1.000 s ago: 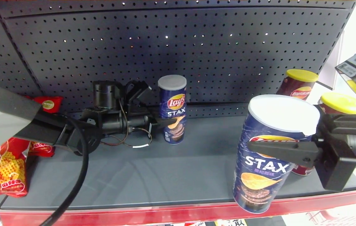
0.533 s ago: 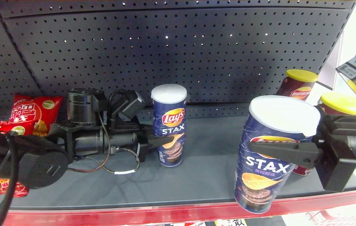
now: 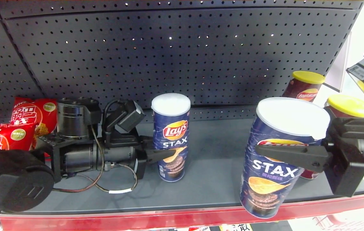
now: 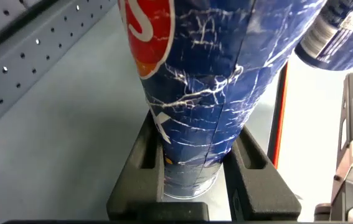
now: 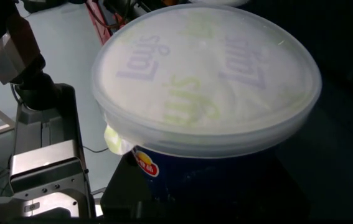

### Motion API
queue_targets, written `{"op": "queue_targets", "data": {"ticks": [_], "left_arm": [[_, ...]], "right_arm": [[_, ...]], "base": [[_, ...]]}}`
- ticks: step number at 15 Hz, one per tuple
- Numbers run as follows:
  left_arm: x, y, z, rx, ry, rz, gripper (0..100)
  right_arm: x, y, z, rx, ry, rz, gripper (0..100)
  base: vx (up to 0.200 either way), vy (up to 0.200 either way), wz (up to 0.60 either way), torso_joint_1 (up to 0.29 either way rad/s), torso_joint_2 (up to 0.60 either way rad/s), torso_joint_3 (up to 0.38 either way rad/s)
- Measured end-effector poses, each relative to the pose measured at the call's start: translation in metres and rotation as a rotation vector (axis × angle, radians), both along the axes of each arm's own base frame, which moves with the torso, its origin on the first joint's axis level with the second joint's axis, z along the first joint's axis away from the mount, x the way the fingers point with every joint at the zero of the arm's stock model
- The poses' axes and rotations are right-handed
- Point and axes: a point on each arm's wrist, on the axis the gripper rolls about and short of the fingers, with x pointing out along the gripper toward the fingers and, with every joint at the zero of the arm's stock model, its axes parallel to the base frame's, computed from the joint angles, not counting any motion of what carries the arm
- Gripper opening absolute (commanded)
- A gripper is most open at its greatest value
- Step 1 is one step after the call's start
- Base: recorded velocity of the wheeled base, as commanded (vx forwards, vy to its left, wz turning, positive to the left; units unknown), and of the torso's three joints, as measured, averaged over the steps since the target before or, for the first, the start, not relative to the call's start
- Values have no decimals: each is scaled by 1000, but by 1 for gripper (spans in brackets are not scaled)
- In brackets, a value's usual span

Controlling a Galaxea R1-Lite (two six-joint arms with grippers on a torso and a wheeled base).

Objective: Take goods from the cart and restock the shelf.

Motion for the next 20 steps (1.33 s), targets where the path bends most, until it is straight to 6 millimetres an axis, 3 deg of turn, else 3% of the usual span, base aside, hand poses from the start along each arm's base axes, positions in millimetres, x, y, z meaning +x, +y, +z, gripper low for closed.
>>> {"op": "queue_targets", "data": {"ticks": [15, 20], "left_arm": [[-6, 1, -8, 17, 29, -1, 0], [-12, -8, -8, 10, 48, -12, 0]], "right_arm": [[1, 1, -1, -3, 5, 1, 0], [1, 1, -2, -4, 7, 0, 0]], "base": [[0, 0, 0, 0, 0, 0], [0, 0, 0, 0, 0, 0]]}}
